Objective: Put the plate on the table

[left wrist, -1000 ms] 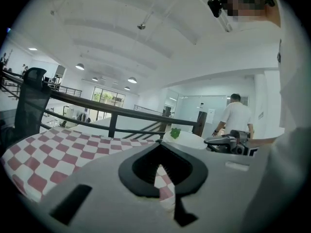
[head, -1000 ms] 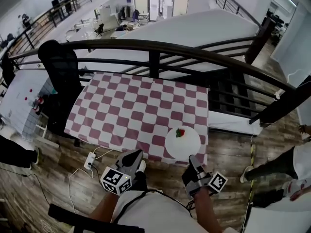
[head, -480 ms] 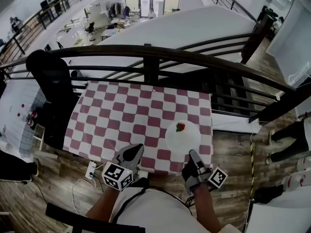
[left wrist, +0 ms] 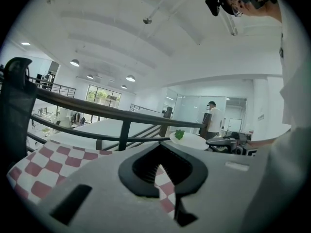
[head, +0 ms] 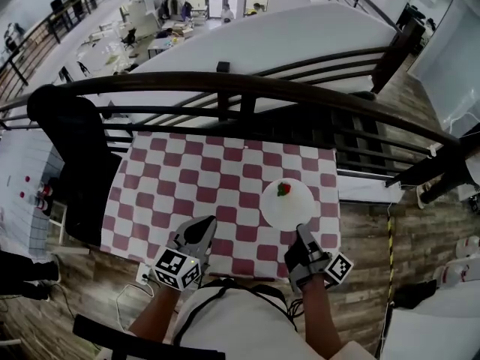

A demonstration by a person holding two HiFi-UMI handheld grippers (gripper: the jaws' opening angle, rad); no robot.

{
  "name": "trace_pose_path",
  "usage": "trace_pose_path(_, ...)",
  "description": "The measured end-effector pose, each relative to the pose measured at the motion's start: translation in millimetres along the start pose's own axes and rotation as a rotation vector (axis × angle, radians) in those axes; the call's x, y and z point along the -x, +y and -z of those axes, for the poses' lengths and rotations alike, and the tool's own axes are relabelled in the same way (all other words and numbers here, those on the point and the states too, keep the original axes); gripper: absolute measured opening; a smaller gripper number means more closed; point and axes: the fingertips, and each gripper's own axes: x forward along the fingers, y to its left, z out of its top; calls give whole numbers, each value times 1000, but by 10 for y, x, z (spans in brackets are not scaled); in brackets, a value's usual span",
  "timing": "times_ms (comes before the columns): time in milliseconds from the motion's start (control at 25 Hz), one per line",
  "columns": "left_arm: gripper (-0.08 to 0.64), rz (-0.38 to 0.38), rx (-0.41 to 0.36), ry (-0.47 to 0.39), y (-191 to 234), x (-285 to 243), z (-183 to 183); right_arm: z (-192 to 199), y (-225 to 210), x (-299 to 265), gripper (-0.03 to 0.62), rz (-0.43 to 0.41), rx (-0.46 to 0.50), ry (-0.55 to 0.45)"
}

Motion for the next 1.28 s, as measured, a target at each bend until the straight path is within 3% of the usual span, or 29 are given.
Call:
trace_pose_path(680,6,-14,80,23,645,-420,99,-377,-422,-1269,20,-8,13,46)
trace_pose_path(1040,6,-84,100,63,796,-719,238,-668,-1002,-1850,20,1,-9,96)
trace_pose_path(1280,6,-121,118,45,851,-949,224,-871,-1369,-2099,21,18,-10,122)
